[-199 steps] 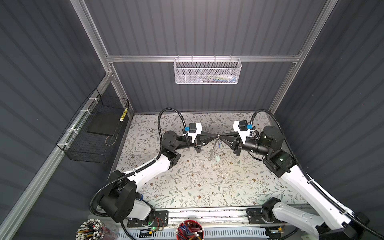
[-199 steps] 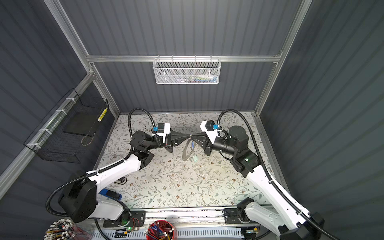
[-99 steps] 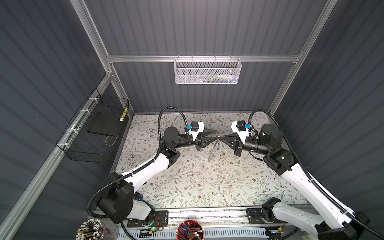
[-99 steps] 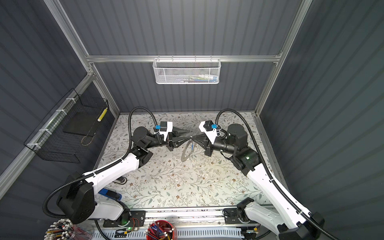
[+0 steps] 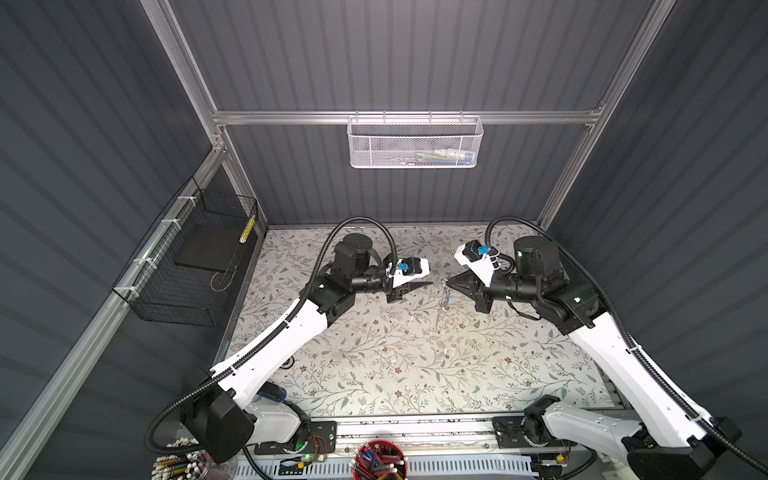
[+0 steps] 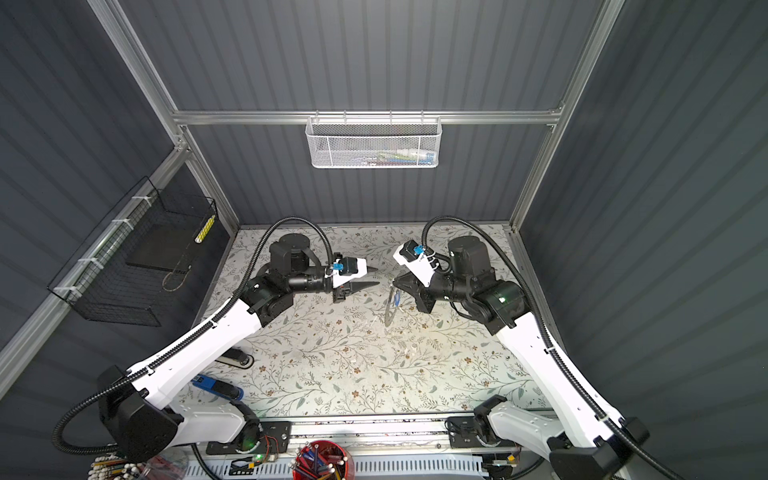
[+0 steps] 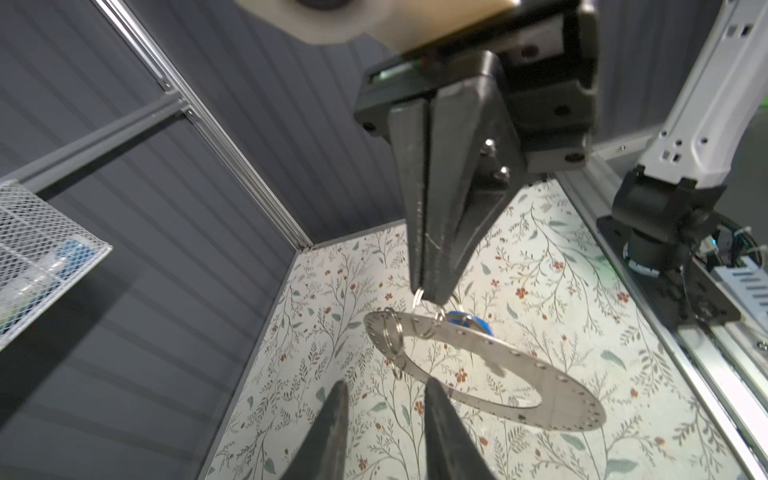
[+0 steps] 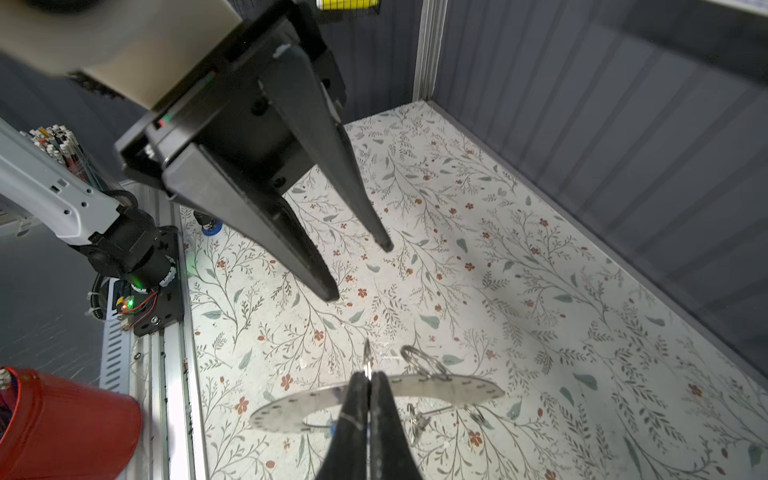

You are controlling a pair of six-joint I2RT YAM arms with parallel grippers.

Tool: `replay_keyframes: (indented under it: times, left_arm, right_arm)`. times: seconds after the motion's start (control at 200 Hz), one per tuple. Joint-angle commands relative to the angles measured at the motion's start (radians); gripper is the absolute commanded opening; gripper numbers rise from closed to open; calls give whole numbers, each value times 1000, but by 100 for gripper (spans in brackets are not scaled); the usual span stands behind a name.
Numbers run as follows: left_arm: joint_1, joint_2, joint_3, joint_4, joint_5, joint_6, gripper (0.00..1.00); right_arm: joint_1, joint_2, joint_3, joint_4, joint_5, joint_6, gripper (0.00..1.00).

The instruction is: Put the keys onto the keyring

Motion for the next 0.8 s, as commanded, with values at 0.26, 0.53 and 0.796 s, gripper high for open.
replay_keyframes:
  times: [0.26, 0.53, 0.796]
  left_arm:
    - [-99, 43, 119, -186, -159, 196, 28]
    - [-102, 77, 149, -227, -178, 208, 25]
    - [-104, 96, 157, -231, -154, 202, 24]
  right_arm:
    - [-5, 52, 53, -102, -30, -44, 0]
    - [-4, 55, 57, -100, -51, -70, 0]
    - [-2, 60, 52, -95, -71, -81, 0]
